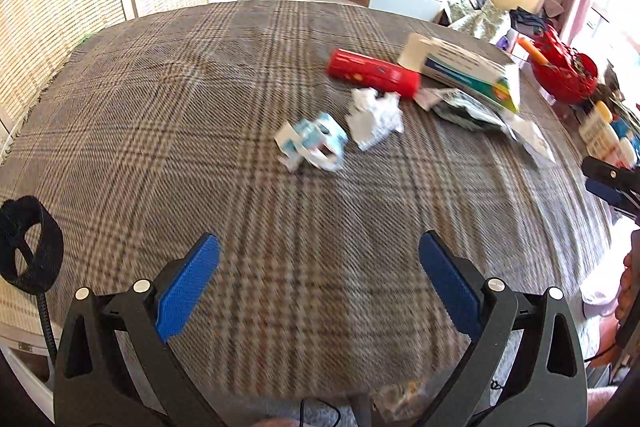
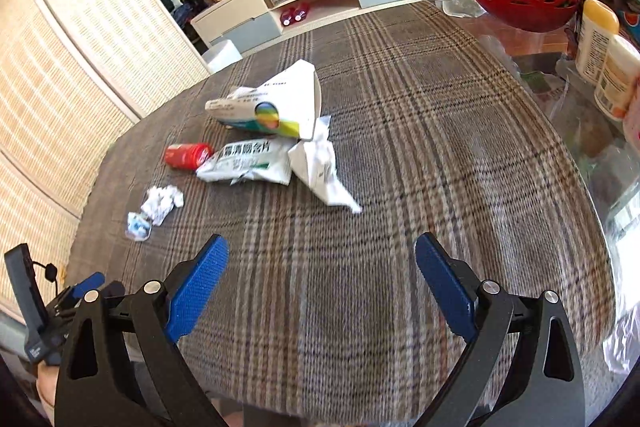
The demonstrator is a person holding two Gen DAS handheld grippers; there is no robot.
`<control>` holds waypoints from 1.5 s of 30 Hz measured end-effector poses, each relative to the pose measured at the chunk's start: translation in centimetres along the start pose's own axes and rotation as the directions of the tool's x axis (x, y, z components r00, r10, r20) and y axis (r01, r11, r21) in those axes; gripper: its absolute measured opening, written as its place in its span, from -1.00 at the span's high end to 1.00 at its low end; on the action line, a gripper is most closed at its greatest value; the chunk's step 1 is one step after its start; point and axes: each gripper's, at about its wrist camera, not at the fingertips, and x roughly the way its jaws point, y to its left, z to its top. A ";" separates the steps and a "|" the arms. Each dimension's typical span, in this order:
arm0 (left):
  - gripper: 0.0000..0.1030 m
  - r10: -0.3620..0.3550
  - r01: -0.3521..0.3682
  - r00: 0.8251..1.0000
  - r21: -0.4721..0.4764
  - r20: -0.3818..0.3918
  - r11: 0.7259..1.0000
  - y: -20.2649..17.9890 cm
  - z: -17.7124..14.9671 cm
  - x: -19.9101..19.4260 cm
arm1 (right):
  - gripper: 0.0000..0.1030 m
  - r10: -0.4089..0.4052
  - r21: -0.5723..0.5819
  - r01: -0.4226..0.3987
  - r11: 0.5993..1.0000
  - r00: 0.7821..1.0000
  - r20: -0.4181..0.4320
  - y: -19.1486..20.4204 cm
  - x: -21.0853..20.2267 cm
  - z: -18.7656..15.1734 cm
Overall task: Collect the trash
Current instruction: 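Grasp the blue-white mask with the left tool while the right tool grasps a white tissue, then carry the mask with the left tool while the right tool carries the tissue to the bin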
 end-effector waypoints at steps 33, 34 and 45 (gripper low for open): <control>0.56 -0.034 0.036 0.999 0.091 -0.017 0.995 -0.8 1.1 2.2 | 0.77 0.000 -0.067 -0.006 0.998 0.997 -0.082 0.1 3.6 -0.3; 0.56 -0.037 0.039 0.999 0.094 -0.017 0.995 -1.0 0.6 1.8 | 0.77 0.005 -0.065 -0.010 0.998 0.997 -0.080 0.0 3.2 -0.7; 0.57 -0.114 0.115 0.993 0.098 -0.012 0.989 -4.5 -6.5 -2.5 | 0.77 0.029 -0.125 -0.038 0.991 0.997 -0.076 0.7 -2.5 -8.0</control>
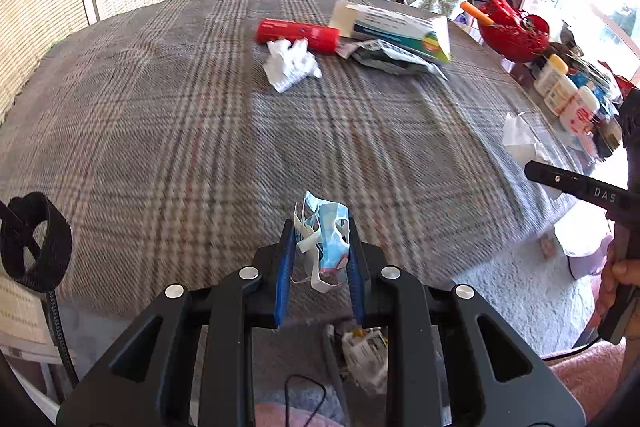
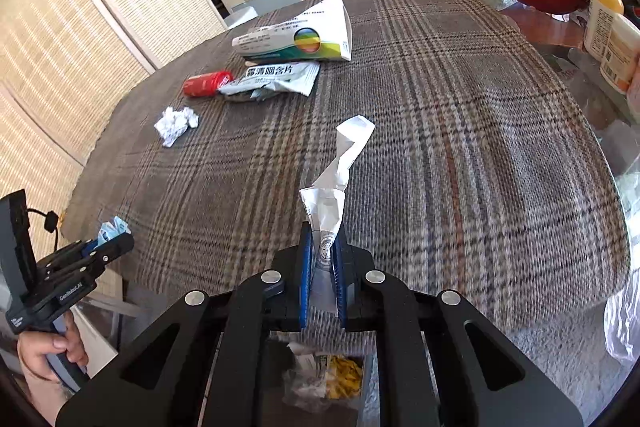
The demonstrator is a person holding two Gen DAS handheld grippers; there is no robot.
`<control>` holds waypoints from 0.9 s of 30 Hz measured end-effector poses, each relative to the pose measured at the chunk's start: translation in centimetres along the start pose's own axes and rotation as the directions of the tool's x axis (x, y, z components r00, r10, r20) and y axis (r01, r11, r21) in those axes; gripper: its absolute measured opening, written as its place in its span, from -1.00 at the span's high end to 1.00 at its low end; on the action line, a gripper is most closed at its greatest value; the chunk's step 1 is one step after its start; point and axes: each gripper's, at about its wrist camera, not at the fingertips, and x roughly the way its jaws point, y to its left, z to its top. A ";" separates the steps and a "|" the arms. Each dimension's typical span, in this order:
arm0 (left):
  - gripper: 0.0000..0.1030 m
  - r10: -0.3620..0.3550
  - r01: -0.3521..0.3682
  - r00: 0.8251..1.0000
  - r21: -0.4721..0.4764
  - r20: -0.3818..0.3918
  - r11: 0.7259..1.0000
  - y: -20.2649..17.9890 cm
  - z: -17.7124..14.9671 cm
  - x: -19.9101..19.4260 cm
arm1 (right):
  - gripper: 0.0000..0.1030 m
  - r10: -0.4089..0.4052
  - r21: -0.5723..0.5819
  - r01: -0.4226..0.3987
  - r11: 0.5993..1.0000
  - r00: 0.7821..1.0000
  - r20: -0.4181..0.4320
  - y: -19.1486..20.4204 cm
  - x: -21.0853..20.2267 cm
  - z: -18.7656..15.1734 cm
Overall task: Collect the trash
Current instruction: 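Carry the mask with the left tool while the right tool carries the tissue to the bin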
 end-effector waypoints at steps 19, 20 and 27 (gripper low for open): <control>0.55 -0.052 0.053 0.997 0.024 -0.060 0.998 -6.2 -11.6 -1.7 | 0.77 0.035 -0.059 -0.041 0.997 0.995 -0.089 1.6 -1.2 -11.6; 0.55 -0.055 0.057 0.996 0.022 -0.071 0.998 -6.4 -12.1 -1.3 | 0.77 0.037 -0.053 -0.043 0.998 0.994 -0.098 1.5 -0.9 -12.0; 0.55 -0.073 0.077 0.986 0.021 -0.148 0.997 -7.3 -15.1 1.5 | 0.76 0.051 -0.043 -0.059 0.997 0.985 -0.167 2.0 1.8 -14.5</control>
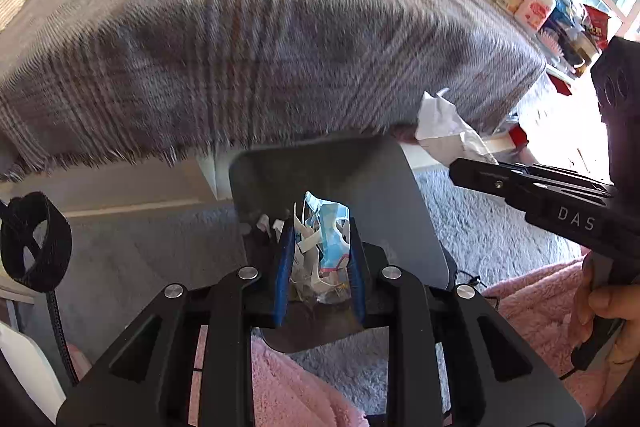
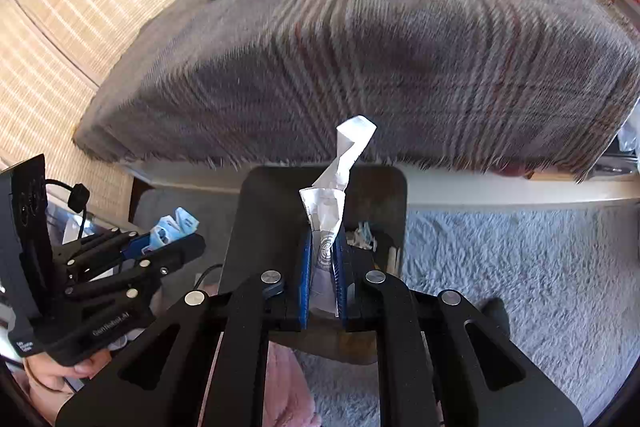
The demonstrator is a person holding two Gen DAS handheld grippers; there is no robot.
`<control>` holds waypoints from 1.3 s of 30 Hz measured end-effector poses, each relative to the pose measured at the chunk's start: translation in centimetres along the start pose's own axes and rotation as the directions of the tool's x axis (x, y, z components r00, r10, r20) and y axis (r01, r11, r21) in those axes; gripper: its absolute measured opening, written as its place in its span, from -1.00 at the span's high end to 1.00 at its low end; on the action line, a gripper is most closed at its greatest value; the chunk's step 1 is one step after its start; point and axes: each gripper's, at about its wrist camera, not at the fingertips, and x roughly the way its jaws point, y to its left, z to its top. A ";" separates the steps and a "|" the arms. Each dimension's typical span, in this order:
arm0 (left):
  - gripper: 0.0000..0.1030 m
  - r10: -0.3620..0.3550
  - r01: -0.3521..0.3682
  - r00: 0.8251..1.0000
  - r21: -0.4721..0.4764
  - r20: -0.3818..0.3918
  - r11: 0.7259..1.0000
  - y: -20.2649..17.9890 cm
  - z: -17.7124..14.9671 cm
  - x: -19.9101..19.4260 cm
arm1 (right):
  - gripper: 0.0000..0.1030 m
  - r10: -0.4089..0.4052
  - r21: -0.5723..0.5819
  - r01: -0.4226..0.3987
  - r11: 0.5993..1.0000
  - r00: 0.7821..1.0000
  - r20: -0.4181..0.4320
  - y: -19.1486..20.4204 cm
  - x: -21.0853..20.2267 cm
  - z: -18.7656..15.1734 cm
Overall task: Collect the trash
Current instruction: 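Carry the mask with the left tool while the right tool carries the tissue to the bin, then open both tools over the bin to drop the mask and tissue, then grasp the crumpled tissue with the left tool while the right tool grasps the white sachet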
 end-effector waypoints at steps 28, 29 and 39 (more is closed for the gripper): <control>0.03 -0.017 0.013 0.991 -0.034 -0.130 0.999 0.8 -1.5 5.4 | 0.10 -0.027 0.064 0.031 0.997 0.997 -0.072 -0.9 3.4 -1.1; -0.03 -0.018 0.014 0.992 -0.032 -0.128 0.999 0.8 -1.5 5.4 | -0.07 -0.030 0.061 0.034 0.998 0.997 -0.067 -0.8 3.3 -1.1; -0.82 0.026 -0.027 0.996 -0.012 -0.088 1.000 1.1 -1.4 3.0 | -0.92 -0.070 0.078 0.073 0.994 0.997 -0.035 -1.3 2.5 -0.9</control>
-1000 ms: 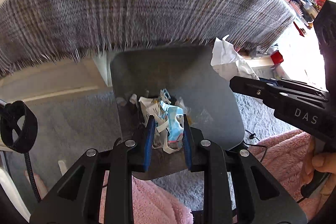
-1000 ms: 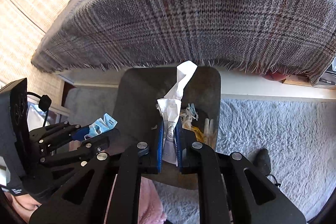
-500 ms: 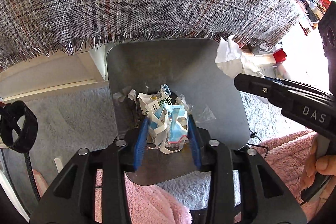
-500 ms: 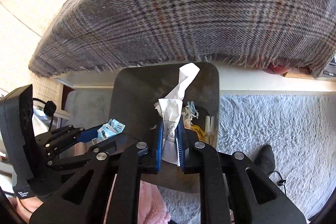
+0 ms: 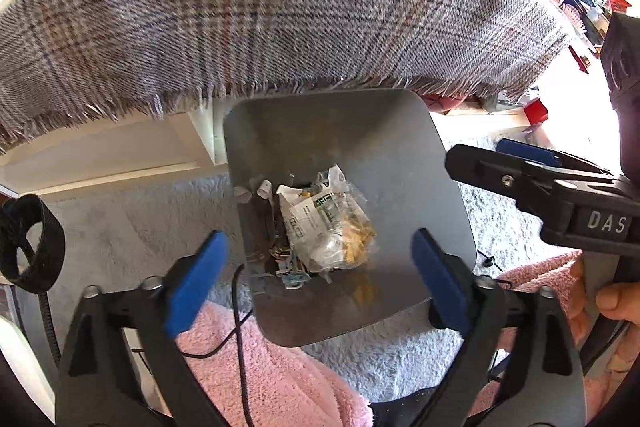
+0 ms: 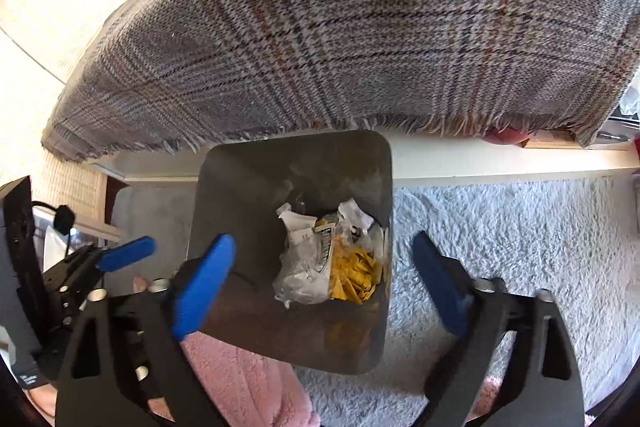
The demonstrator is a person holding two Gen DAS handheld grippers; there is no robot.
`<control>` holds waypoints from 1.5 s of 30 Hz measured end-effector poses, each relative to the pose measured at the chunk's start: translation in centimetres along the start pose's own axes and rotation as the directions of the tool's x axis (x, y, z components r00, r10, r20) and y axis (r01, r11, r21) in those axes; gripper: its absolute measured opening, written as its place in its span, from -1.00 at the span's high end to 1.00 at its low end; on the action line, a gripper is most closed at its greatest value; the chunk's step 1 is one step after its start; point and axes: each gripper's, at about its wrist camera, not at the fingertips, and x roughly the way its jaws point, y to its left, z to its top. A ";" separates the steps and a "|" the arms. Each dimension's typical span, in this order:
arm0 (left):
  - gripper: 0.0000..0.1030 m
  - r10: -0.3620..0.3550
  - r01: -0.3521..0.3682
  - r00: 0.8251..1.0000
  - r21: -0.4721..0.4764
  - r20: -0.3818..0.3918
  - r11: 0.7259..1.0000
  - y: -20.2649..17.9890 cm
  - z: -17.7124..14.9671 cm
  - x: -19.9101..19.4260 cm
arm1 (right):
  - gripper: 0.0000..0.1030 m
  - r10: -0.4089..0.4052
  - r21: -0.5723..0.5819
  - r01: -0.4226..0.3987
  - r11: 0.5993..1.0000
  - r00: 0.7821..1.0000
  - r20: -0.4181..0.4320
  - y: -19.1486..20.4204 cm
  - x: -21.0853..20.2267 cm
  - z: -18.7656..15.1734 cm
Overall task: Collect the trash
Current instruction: 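Grasp the crumpled tissue with the left tool while the right tool grasps the white sachet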
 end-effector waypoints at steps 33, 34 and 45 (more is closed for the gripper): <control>-0.84 0.087 -0.076 0.972 -0.060 0.220 0.995 5.6 15.5 -10.6 | -0.93 0.036 -0.023 -0.032 0.999 0.969 0.244 1.7 -10.8 18.2; -0.84 0.089 -0.077 0.970 -0.060 0.226 0.995 5.6 16.3 -10.7 | -0.93 0.040 -0.018 -0.037 0.999 0.969 0.245 1.7 -10.5 18.9; -0.83 0.136 -0.119 0.965 -0.086 0.225 0.989 8.1 23.7 -8.1 | -0.93 0.063 -0.003 -0.064 0.998 0.974 0.218 3.6 -5.3 26.1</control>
